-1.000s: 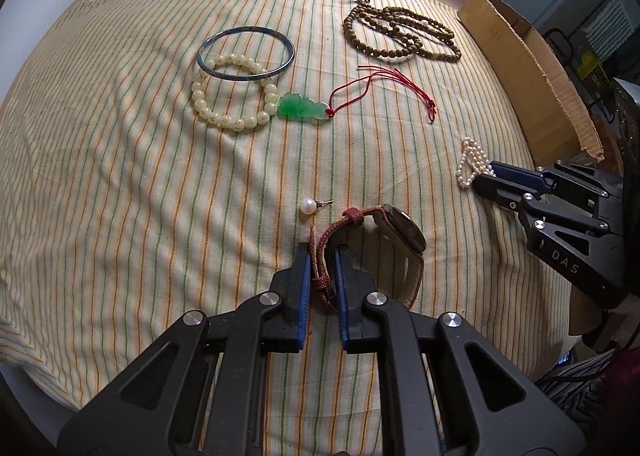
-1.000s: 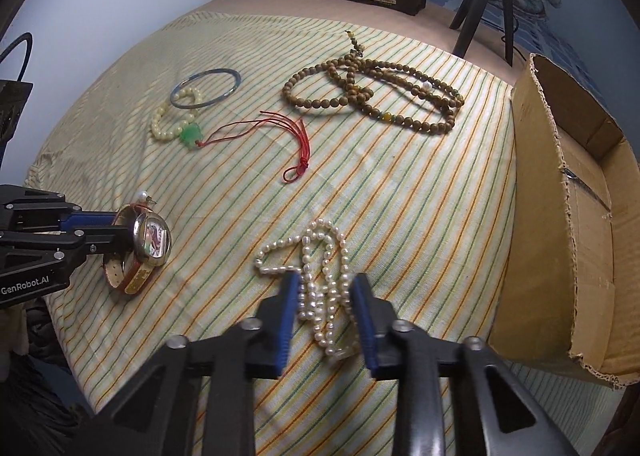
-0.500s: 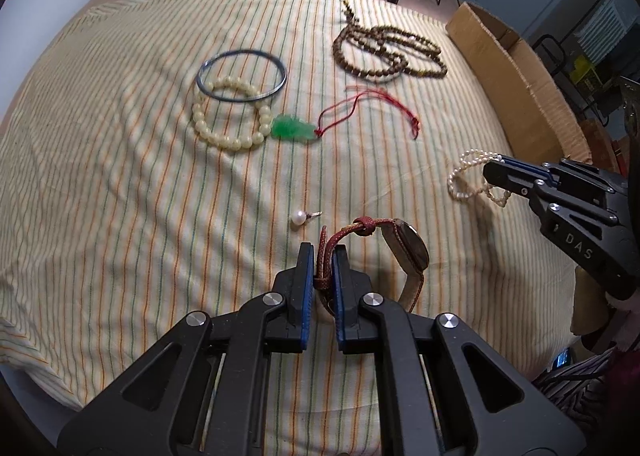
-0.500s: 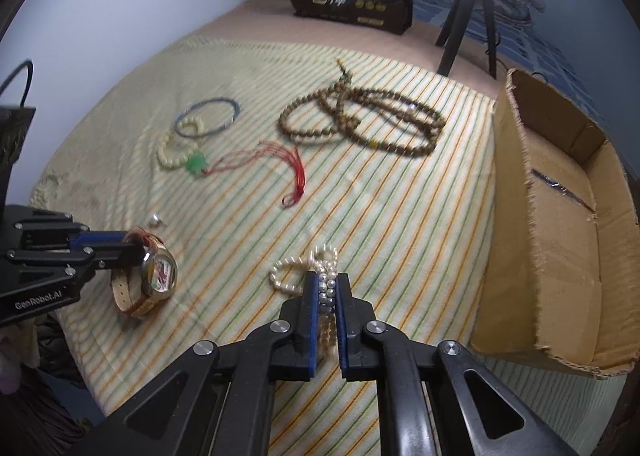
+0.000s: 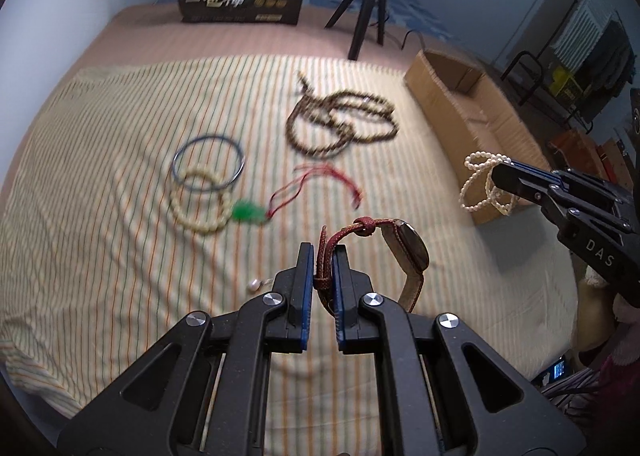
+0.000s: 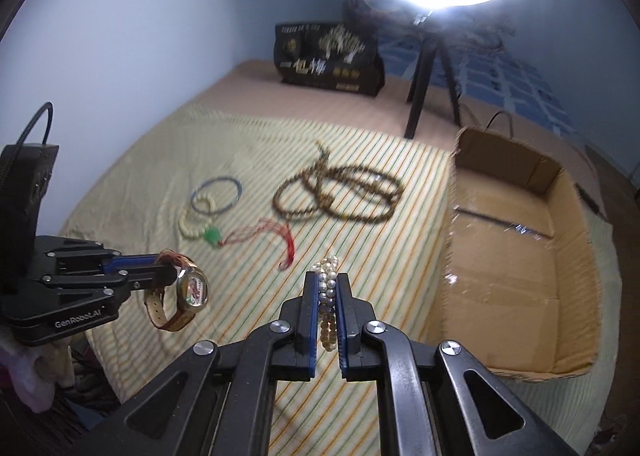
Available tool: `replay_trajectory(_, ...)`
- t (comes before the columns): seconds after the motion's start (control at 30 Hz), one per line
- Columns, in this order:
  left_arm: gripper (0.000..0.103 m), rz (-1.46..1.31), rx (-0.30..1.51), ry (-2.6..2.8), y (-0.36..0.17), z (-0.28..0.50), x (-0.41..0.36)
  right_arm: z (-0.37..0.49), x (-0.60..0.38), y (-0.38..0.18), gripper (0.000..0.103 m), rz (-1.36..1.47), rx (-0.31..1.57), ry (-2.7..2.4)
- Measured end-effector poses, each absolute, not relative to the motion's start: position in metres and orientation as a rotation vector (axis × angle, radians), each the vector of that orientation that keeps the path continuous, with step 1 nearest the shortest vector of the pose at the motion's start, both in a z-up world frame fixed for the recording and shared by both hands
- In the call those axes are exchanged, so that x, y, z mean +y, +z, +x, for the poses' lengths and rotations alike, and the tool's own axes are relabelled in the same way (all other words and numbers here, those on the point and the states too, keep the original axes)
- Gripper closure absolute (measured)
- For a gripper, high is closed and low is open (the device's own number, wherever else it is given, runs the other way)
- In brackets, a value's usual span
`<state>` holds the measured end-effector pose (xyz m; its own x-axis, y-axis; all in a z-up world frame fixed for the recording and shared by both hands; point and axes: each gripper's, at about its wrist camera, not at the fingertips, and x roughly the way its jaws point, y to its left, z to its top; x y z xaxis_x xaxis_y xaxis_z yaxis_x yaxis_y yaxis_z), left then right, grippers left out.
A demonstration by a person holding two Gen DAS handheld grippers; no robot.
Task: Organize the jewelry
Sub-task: 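Close the left tool on the watch while the right tool grasps the pearl necklace, then carry the watch and pearl necklace into the cardboard box and release both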
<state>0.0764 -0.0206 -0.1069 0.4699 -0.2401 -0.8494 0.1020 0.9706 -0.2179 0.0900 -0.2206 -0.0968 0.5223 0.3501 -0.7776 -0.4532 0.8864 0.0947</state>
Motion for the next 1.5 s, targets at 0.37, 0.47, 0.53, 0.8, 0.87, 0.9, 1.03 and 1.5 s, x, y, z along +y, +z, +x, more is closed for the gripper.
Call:
replay_trajectory(0.37, 0.096, -0.137, 0.992, -0.28, -0.072, 0.106, -0.064, 0.102, -0.272, -0.067, 0.098, -0.059, 0.838, 0.374)
replay_trajectory(0.47, 0.096, -0.125, 0.982, -0.295, -0.067, 0.116, -0.078, 0.108, -0.288, -0.063, 0.098, -0.047, 0.828, 0.338)
replay_trajectory(0.53, 0.096, -0.121, 0.979, -0.305, -0.066, 0.122, -0.088, 0.113, -0.296, -0.062, 0.098, -0.043, 0.825, 0.32)
replay_trajectory(0.8, 0.096, -0.092, 0.973, -0.354, -0.062, 0.141, -0.131, 0.135, -0.329, -0.06, 0.098, -0.018, 0.827, 0.254)
replay_trajectory(0.87, 0.096, -0.084, 0.976, -0.365, -0.064, 0.146, -0.142, 0.141, -0.338, -0.062, 0.098, -0.008, 0.832, 0.241)
replay_trajectory(0.9, 0.096, -0.08, 0.979, -0.369, -0.066, 0.149, -0.148, 0.144, -0.341, -0.063, 0.098, -0.002, 0.835, 0.236)
replay_trajectory(1.03, 0.096, -0.072, 0.99, -0.396, -0.072, 0.157, -0.168, 0.156, -0.356, -0.07, 0.098, 0.018, 0.857, 0.218)
replay_trajectory(1.5, 0.096, -0.053, 1.071, -0.428, -0.109, 0.184, -0.211, 0.184, -0.377, -0.104, 0.098, 0.035, 0.941, 0.151)
